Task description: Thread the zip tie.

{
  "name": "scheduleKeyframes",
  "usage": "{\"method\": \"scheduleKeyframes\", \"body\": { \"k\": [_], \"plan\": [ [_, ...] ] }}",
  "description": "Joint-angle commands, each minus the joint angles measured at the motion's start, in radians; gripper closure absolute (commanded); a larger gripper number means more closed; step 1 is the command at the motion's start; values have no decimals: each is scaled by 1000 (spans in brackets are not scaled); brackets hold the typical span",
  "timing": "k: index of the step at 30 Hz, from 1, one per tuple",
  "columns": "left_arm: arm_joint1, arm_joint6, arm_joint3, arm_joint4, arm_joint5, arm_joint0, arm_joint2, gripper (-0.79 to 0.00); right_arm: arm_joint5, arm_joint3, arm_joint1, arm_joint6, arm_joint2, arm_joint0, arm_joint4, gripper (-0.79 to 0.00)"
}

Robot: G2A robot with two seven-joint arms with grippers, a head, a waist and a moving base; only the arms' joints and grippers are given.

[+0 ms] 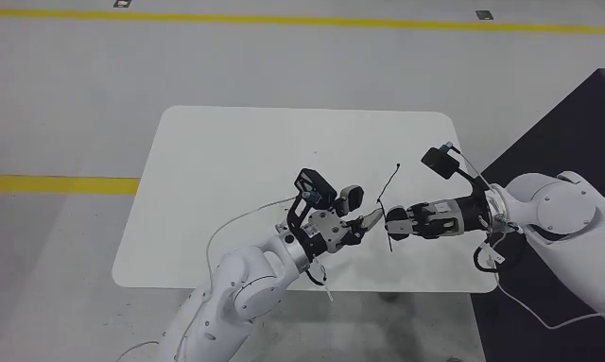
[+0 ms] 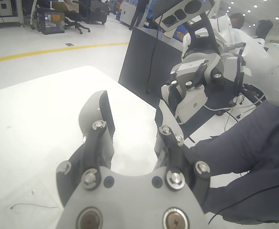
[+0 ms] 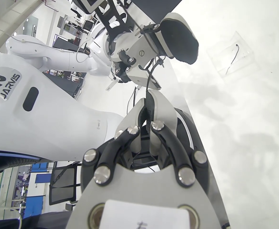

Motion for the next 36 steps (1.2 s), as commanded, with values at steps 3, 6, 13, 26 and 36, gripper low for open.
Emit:
{"method": "scheduleKeyframes", "body": {
  "k": [3, 6, 13, 26, 36],
  "plan": [
    [-1, 8, 3, 5, -11, -1, -1, -323, 0, 0, 0, 0, 0, 0, 0, 0],
    [-2, 8, 5, 6, -13, -1, -2, -305, 0, 0, 0, 0, 0, 0, 0, 0],
    [-5, 18, 12, 11, -36, -4, -4, -296, 0, 0, 0, 0, 0, 0, 0, 0],
    [-11, 19, 25, 2, -43, -10, -4, -265, 16, -16, -3, -31, 0, -14, -16, 0],
    [-11, 18, 17, 9, -57, 2, -12, -259, 39, -11, -13, -8, 14, -22, 7, 0]
  ]
}}
